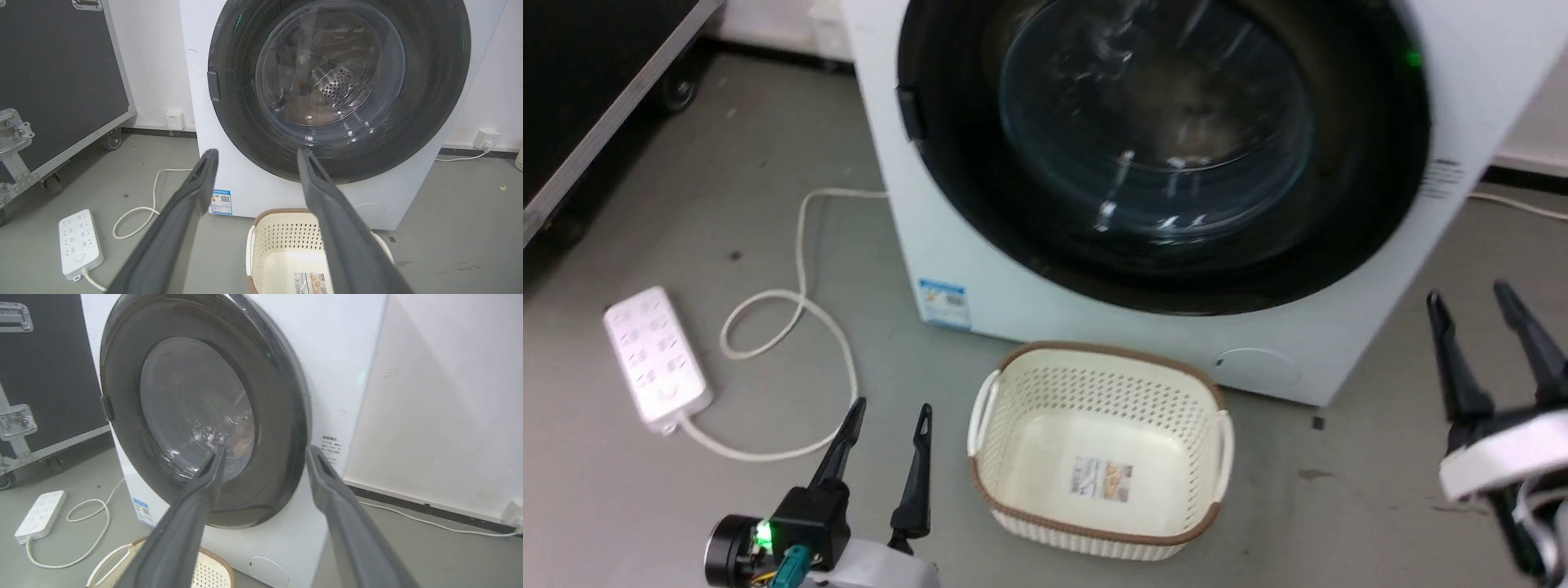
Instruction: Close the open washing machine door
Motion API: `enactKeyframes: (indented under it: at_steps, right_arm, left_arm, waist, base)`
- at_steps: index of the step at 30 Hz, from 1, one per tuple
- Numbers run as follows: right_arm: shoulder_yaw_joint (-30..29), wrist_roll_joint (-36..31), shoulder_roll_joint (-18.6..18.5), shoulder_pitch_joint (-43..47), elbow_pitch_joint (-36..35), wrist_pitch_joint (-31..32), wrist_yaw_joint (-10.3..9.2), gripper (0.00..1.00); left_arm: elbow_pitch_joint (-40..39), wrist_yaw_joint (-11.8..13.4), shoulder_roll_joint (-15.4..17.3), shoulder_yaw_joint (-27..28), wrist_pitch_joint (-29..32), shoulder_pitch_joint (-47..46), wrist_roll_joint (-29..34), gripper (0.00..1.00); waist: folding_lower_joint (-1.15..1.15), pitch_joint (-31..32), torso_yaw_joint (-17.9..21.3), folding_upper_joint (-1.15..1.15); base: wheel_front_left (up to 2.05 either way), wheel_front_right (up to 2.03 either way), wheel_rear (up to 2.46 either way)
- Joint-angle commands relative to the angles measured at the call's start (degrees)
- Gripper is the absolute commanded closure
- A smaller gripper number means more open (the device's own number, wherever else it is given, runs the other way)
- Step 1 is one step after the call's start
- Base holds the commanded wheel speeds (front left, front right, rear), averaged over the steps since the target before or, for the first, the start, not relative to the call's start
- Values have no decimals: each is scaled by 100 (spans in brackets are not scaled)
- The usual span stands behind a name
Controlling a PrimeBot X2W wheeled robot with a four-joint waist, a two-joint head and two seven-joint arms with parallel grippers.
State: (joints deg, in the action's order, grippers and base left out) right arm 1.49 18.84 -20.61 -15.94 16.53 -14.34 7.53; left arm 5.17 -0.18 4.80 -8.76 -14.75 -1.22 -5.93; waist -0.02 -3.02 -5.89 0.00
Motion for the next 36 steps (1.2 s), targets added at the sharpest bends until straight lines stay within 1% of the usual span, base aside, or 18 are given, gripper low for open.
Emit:
enactKeyframes:
  at_steps: [1, 5, 8, 11, 13, 19, 26, 27, 36]
  right_arm:
    - [-60, -201, 169, 277, -215, -33, -4, 0]
    - [-220, -709, 655, 934, -922, -40, -4, 0]
    - [-422, -930, 1100, 1338, -1302, -47, -4, 0]
    - [-525, -1163, 1391, 1661, -1466, -54, -4, 0]
    - [-601, -1206, 1527, 1785, -1484, -58, -4, 0]
    - [-608, -1286, 1669, 1860, -1475, -63, -4, 0]
    - [-693, -1321, 1703, 1863, -1380, -64, -4, 0]
    - [-685, -1292, 1685, 1797, -1377, -37, 0, 100]
    - [-656, -1317, 1689, 1786, -1389, 33, 1, 100]
  left_arm:
    - [6, -25, 35, 39, -25, 91, -27, 0]
    - [-37, -57, 86, 152, -25, 246, -64, 0]
    - [-17, -67, 100, 204, -25, 332, -73, 0]
    - [-17, -66, 75, 194, -25, 344, -71, 0]
    - [13, -95, 68, 169, -25, 334, -63, 0]
    - [120, -153, 62, 148, -25, 288, -44, 0]
    - [160, -199, 40, 104, -25, 195, -1, 0]
    - [154, -201, 32, 95, 2, 236, -28, 100]
    - [123, -190, 18, 123, 75, 234, -1, 100]
  waist:
    - [2, 210, 244, 0]
    - [2, 287, 460, 0]
    - [2, 318, 590, 0]
    - [2, 302, 662, 0]
    - [2, 294, 699, 0]
    - [2, 261, 753, 0]
    - [2, 250, 666, 0]
    - [2, 248, 642, 0]
    - [2, 250, 638, 0]
  base:
    - [0, 0, 0]
    - [0, 0, 0]
    - [0, 0, 0]
    - [0, 0, 0]
    - [0, 0, 0]
    - [0, 0, 0]
    - [0, 0, 0]
    - [0, 0, 0]
    - [0, 0, 0]
